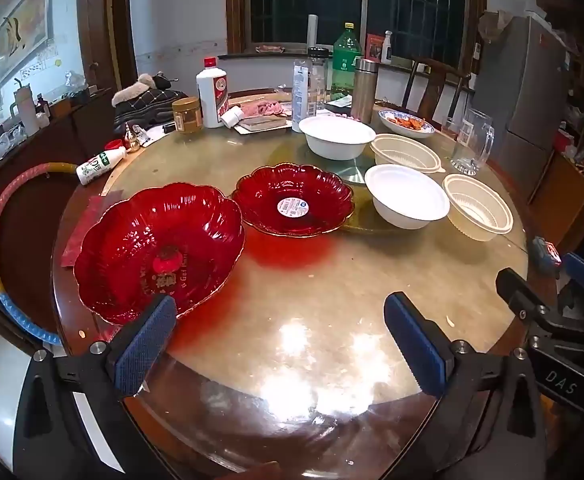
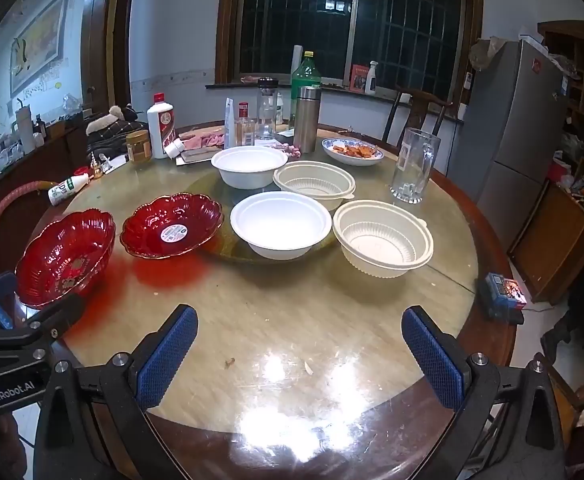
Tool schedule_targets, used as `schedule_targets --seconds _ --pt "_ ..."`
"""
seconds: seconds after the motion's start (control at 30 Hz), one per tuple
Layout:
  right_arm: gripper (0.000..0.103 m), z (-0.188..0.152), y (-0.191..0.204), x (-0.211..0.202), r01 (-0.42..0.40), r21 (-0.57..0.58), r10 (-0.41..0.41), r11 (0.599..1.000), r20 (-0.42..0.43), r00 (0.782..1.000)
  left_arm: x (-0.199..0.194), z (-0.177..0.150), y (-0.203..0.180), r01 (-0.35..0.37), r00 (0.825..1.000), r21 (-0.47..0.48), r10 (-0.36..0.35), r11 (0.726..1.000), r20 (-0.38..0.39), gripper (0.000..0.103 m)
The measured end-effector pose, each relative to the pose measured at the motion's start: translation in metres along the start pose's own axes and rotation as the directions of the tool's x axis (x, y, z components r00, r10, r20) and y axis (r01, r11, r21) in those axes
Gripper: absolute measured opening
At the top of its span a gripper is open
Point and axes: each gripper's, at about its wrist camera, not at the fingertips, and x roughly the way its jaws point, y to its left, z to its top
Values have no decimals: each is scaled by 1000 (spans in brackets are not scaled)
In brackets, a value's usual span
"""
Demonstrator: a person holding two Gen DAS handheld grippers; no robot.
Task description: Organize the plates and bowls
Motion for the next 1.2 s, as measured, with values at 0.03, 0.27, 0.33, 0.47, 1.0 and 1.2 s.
schedule_targets --seconds 0.03,0.27,0.33,0.47,1.0,1.2 --pt "103 0 0 -1 -2 2 2 1000 3 1000 2 1 0 1 1000 0 -1 1000 -7 103" --pt "103 -1 2 2 -2 3 2 1000 -4 1000 -2 -3 4 8 999 -9 -8 1000 34 103" --pt "103 0 5 3 1 1 -1 1000 -8 1000 -3 -3 3 6 999 -9 -5 1000 44 103" --pt "103 0 7 2 2 4 -2 1000 -5 1000 -7 -2 0 3 999 -4 -3 1000 44 103" --pt "103 -1 1 3 -6 41 6 999 -7 1000 -8 0 0 4 999 0 -4 1000 43 103" --pt "103 -1 0 4 -6 44 6 999 -10 1000 -6 0 -3 5 999 6 -6 1000 40 103"
